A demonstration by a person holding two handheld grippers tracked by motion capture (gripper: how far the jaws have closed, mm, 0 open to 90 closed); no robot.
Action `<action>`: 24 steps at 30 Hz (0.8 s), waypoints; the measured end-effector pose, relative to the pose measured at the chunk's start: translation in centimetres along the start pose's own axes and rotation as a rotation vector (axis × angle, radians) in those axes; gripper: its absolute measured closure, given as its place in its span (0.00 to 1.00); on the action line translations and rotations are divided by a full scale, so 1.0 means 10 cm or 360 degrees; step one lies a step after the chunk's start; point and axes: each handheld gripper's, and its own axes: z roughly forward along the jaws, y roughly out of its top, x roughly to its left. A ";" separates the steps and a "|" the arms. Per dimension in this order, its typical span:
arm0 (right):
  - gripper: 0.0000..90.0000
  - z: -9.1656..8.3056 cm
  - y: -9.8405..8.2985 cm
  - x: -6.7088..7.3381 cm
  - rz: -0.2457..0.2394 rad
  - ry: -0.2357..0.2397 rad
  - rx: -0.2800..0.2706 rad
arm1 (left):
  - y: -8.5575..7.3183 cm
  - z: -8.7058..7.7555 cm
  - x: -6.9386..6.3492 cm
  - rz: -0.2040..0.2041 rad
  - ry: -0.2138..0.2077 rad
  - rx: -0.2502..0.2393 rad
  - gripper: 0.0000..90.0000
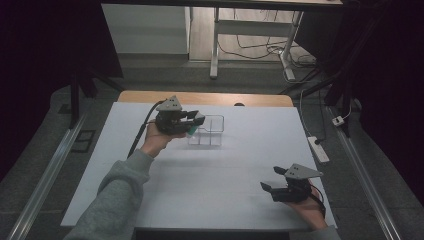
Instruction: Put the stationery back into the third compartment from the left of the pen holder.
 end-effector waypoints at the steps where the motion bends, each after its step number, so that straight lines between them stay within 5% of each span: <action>1: 0.24 0.00 0.00 0.00 -0.0004 0.0000 0.0003 | 0.01 0.02 0.00 -0.0002 -0.0003 -0.0003 0.71; 24: 0.24 0.00 0.00 -0.01 0.0004 -0.0001 -0.0014 | 0.16 0.40 0.02 0.0007 -0.0016 0.0027 0.71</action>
